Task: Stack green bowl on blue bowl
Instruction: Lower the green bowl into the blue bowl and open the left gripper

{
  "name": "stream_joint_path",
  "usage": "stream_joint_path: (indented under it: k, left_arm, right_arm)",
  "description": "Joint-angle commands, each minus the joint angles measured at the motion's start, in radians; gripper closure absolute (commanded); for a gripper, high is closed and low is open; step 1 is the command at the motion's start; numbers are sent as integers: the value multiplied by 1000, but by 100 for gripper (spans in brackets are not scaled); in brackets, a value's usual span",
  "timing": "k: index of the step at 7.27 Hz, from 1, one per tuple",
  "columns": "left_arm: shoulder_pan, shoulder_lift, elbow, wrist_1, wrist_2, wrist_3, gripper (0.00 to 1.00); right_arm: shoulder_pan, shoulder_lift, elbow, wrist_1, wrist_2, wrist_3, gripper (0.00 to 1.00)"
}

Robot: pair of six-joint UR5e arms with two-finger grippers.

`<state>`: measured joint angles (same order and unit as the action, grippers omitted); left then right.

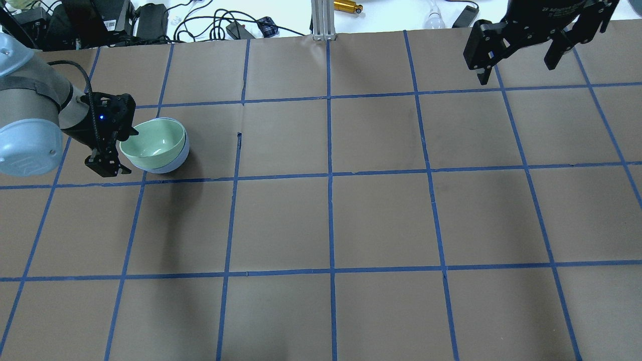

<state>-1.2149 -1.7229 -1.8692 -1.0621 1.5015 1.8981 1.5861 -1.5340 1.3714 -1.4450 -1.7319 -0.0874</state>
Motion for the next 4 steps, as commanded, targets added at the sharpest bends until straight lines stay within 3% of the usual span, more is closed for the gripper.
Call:
stream_joint_path:
  k: [1,4]
  left_arm:
    - [-70,60,24,-40,5,-149,0]
    - [-171,98,187,-296,-1,-551,0]
  right_arm:
    - [0,0,0,0,0,0,0]
    - [0,0,0,0,0,0,0]
